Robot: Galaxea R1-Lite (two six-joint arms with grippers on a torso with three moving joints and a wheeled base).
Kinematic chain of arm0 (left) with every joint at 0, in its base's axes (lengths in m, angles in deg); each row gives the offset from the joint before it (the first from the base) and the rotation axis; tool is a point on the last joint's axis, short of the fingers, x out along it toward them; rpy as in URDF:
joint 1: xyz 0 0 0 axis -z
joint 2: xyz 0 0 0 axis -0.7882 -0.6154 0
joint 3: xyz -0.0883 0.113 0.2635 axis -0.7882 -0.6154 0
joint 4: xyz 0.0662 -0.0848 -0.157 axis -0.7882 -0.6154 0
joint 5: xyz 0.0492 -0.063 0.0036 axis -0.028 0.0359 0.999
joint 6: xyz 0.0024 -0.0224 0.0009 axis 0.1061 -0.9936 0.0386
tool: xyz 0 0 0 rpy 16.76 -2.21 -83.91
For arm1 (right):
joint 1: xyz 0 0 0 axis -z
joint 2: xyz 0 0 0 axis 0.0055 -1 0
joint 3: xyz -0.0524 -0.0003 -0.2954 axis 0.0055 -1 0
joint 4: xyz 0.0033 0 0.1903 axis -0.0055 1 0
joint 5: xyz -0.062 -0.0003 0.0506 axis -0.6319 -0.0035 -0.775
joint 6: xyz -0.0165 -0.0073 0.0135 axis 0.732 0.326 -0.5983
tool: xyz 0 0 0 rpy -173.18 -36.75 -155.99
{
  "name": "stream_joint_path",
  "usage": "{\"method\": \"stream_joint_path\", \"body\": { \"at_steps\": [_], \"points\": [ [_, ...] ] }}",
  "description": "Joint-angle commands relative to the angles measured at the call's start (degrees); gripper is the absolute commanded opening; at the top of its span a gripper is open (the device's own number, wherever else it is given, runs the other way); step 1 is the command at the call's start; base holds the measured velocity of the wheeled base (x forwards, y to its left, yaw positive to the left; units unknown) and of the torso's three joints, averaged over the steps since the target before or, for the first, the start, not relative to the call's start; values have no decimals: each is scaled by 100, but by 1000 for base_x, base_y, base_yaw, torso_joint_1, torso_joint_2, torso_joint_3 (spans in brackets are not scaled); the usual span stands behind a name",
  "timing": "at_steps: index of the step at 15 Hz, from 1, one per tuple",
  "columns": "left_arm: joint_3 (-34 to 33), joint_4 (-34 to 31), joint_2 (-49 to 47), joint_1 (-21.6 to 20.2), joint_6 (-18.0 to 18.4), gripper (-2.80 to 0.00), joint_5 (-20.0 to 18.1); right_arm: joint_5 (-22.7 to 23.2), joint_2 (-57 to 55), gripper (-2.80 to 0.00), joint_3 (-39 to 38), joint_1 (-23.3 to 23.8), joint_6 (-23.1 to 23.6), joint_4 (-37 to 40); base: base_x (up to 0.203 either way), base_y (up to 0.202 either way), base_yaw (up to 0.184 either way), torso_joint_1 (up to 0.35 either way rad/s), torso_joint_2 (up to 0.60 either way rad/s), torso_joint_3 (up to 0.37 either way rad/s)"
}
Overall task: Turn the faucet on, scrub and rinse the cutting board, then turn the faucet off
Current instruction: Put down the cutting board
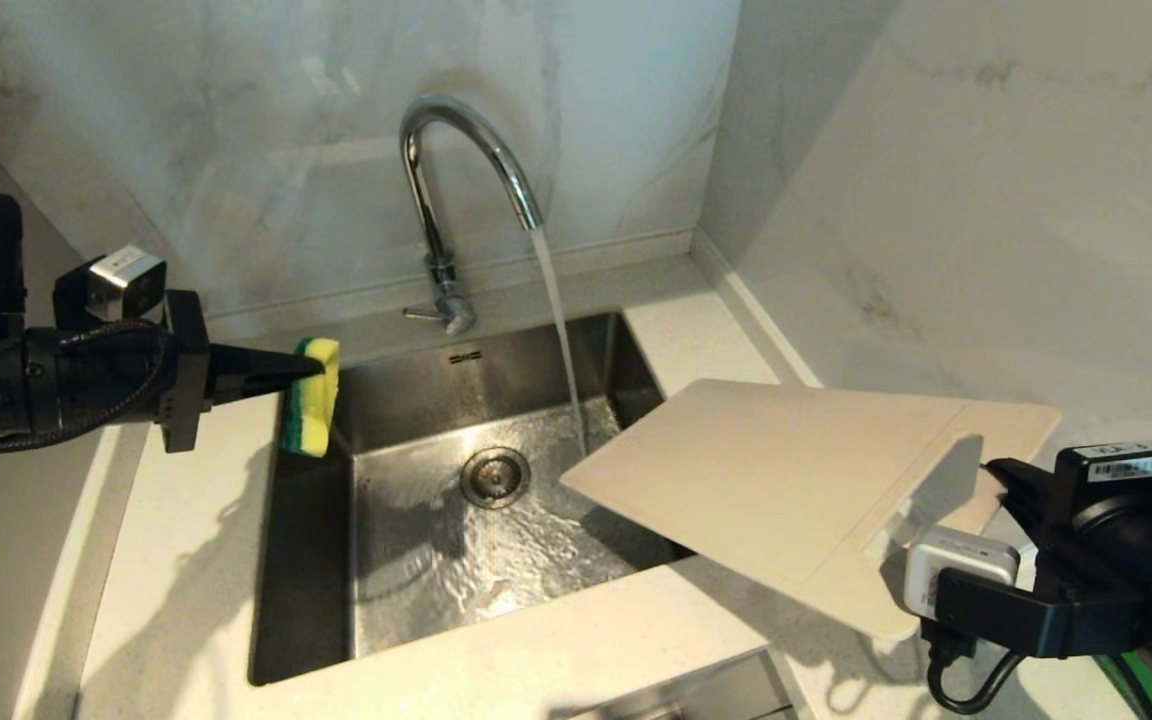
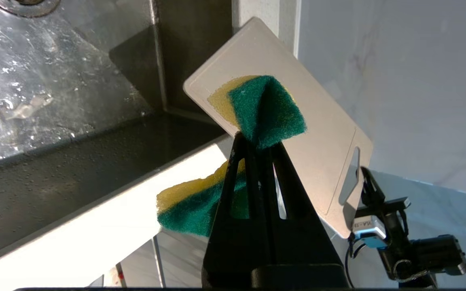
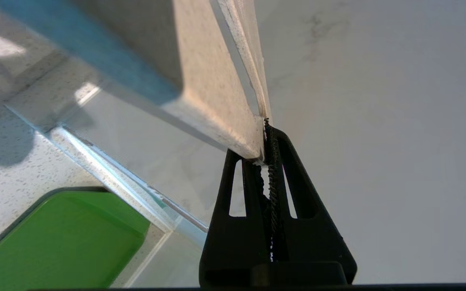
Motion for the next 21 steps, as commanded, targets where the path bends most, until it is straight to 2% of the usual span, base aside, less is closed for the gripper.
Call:
{"method": "stream_joint_path", "body": {
  "at_steps": [1, 3, 15, 19, 21],
  "points": [
    [15, 14, -20, 131, -26, -280, 26, 0, 45, -280, 12, -139, 55, -88, 0, 0, 0, 0, 0, 0],
    [15, 15, -28, 221, -26, -280, 92, -2, 97, -280, 45, -276, 55, -110, 0, 0, 0, 0, 0, 0],
    [33, 33, -3, 306, -26, -280, 143, -86, 314, -280, 218, -309, 113, -101, 0, 0, 0, 0, 0, 0],
    [50, 42, -2, 331, -18, -280, 133, -765, 294, -280, 264, -802, 116, -102, 0, 0, 0, 0, 0, 0],
    [48, 42, -2, 340, -17, -280, 125, -844, 276, -280, 345, -816, 116, -101, 0, 0, 0, 0, 0, 0]
  ]
}}
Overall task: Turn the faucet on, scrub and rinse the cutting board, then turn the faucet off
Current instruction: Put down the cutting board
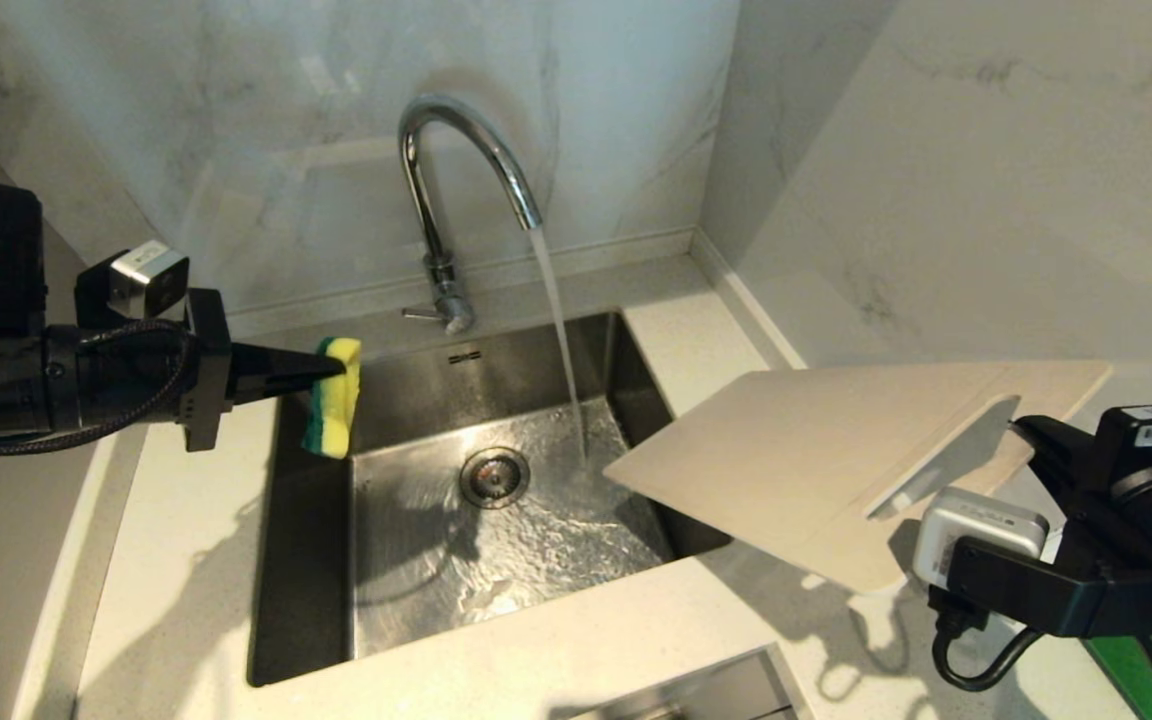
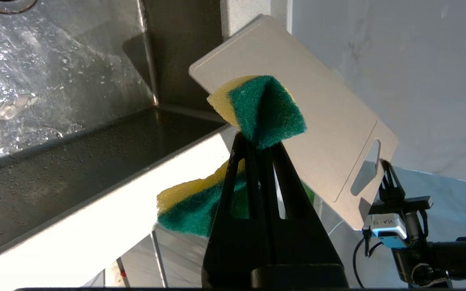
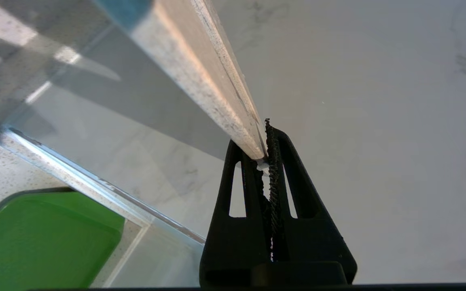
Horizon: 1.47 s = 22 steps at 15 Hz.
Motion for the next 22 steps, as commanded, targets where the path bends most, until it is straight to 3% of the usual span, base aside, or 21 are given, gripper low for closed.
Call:
{"method": "stream_joint_path", "body": {
  "at_steps": [1, 5, 12, 17, 20, 22],
  "points": [
    [1, 15, -12, 6, -23, -280, -21, -76, -43, -280, 64, -49, 51, -22, 0, 0, 0, 0, 0, 0],
    [39, 15, -32, 6, -15, -280, -39, -330, -208, -280, 180, -64, 42, -27, 0, 0, 0, 0, 0, 0],
    [80, 24, -213, 6, 3, -280, -65, -1076, -575, -280, 416, -594, -2, -13, 0, 0, 0, 0, 0, 0],
    [80, 173, -302, 6, 3, -280, -74, -1717, -834, -280, 687, -1196, -8, -13, 0, 0, 0, 0, 0, 0],
    [80, 173, -270, 6, 3, -280, -79, -2517, -1056, -280, 912, -1885, -10, -14, 0, 0, 0, 0, 0, 0],
    [89, 173, -241, 6, 3, -280, -83, -2712, -1090, -280, 960, -1948, -2, 3, 0, 0, 0, 0, 0, 0]
  ]
}}
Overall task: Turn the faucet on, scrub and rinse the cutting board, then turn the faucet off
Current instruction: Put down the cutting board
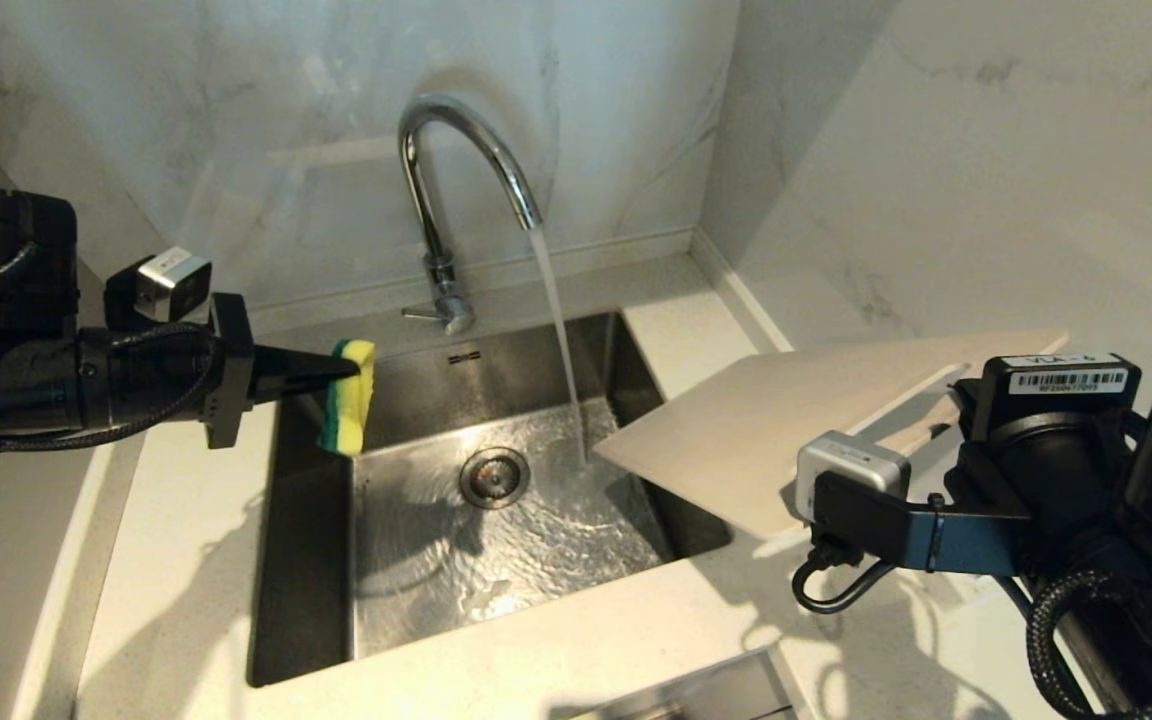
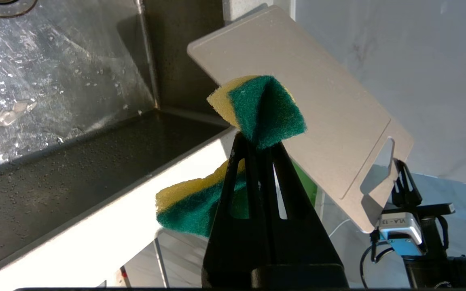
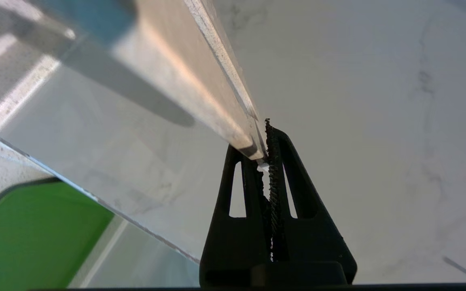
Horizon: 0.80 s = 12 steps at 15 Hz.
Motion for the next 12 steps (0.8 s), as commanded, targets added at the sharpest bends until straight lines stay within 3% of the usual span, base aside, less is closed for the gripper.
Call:
{"method": "stream_joint_path", "body": {
  "at_steps": [1, 8, 12],
  "points": [
    [11, 5, 27, 2, -28, -280, -22, -134, -94, -280, 28, -98, 58, -2, 0, 0, 0, 0, 0, 0],
    [62, 93, -25, 10, -28, -280, -180, -502, -243, -280, 115, -98, 26, 7, 0, 0, 0, 0, 0, 0],
    [49, 99, -78, 10, -28, -280, -189, -526, -432, -280, 107, -98, -275, 24, 0, 0, 0, 0, 0, 0]
  ]
}}
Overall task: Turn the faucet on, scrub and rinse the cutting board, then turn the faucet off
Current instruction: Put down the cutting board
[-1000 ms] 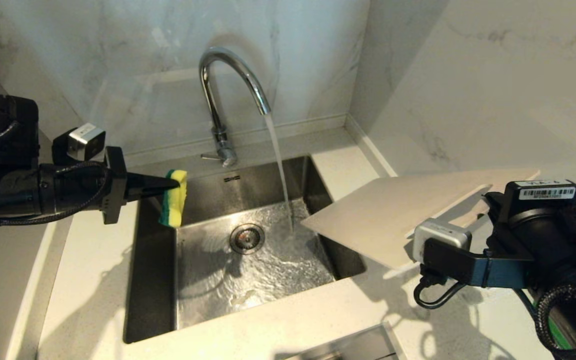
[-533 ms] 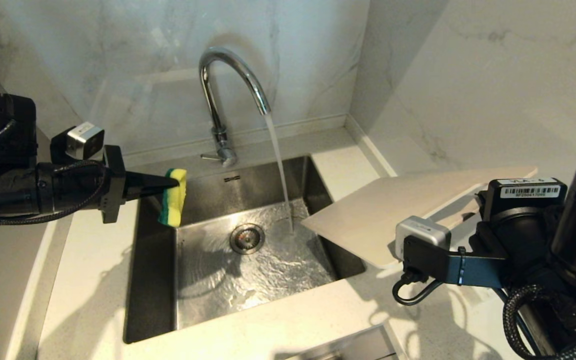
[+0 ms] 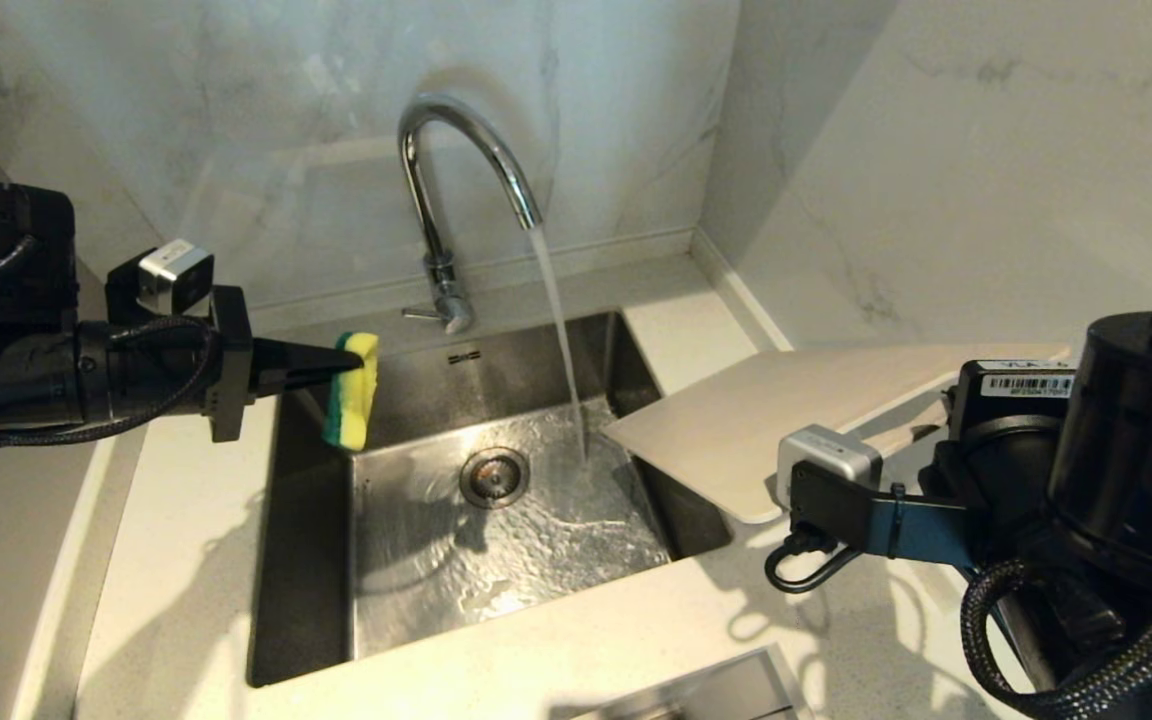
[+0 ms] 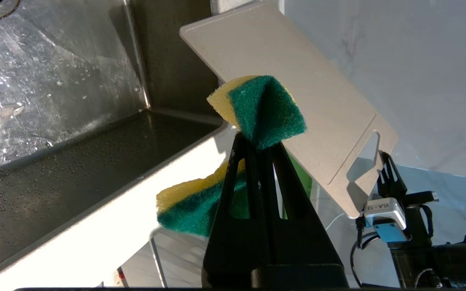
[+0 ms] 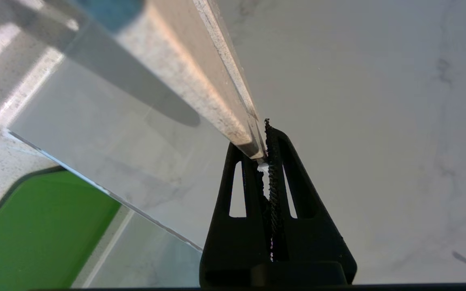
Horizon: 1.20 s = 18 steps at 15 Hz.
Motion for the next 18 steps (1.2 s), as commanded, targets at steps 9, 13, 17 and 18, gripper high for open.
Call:
{"method": "stream_joint_path", "body": {
  "at_steps": [9, 13, 17, 18],
  "points": [
    [228, 5, -272, -45, -33, -280, -18, 2, -530, -280, 207, 24, -600, 260, 0, 0, 0, 0, 0, 0],
    [232, 5, -398, -53, -33, -280, -9, 505, -691, -280, 348, 86, -1683, 1163, 0, 0, 0, 0, 0, 0],
    [268, 5, -444, -62, -42, -280, 8, 1021, -606, -280, 365, 138, -2207, 1683, 0, 0, 0, 0, 0, 0],
    [276, 5, -444, -62, -42, -280, 8, 1072, -614, -280, 328, 139, -2309, 1718, 0, 0, 0, 0, 0, 0]
  ]
}}
